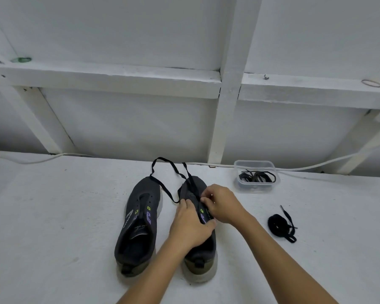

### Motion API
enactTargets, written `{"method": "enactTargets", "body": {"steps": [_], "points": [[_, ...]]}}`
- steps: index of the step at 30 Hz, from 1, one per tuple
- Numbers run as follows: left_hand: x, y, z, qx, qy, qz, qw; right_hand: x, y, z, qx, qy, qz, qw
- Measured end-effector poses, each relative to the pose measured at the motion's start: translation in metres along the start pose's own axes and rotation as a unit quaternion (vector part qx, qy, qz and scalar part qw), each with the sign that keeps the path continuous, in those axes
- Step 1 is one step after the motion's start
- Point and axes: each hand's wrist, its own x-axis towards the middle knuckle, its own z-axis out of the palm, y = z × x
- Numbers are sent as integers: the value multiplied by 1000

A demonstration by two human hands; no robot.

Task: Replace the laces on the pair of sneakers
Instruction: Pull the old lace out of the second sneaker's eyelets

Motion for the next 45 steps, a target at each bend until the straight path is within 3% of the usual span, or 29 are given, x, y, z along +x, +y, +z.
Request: {"method": "enactTargets", "body": {"steps": [3, 7, 10, 13, 19, 21, 25, 27, 29, 32, 37, 39, 43, 45], "points": [[-1, 2, 12, 3, 17, -19, 1000, 5, 0, -12, 21, 9, -14, 1000], [0, -1, 13, -4, 19, -19, 1000, 1, 2, -29, 185, 85, 56, 977], [1, -4, 10, -1, 11, -17, 1000, -8, 4, -25, 252, 64, 121, 958], [0, -3, 12, 12, 18, -11, 1000, -13, 3, -10, 196, 29, 132, 971], [-2, -2, 8, 0, 17, -22, 1000, -5, -11, 1, 148, 86, 80, 982], [-2, -4, 5, -12, 15, -26, 999, -2, -10, -9, 213, 154, 96, 960], [-5, -6, 2, -9, 14, -22, 1000, -2, -2, -34, 342, 322, 179, 865], [-5, -5, 1, 0, 16, -25, 1000, -6, 3, -37, 320, 293, 226, 872], [-6, -4, 1, 15, 26, -24, 999, -14, 2, -27, 278, 180, 263, 906], [-7, -4, 2, 53, 42, -12, 998, -24, -7, -4, 288, 68, 234, 926], [-6, -9, -1, 47, 41, -18, 998, -23, -16, 18, 184, 80, 117, 973], [-7, -10, -2, 40, 44, -20, 998, -21, -14, 17, 164, 116, 94, 975], [-8, -10, -2, 36, 47, -19, 998, -16, 1, -7, 225, 313, 176, 906], [-8, -10, 0, 37, 50, -19, 998, -19, 9, -12, 171, 337, 211, 902]]}}
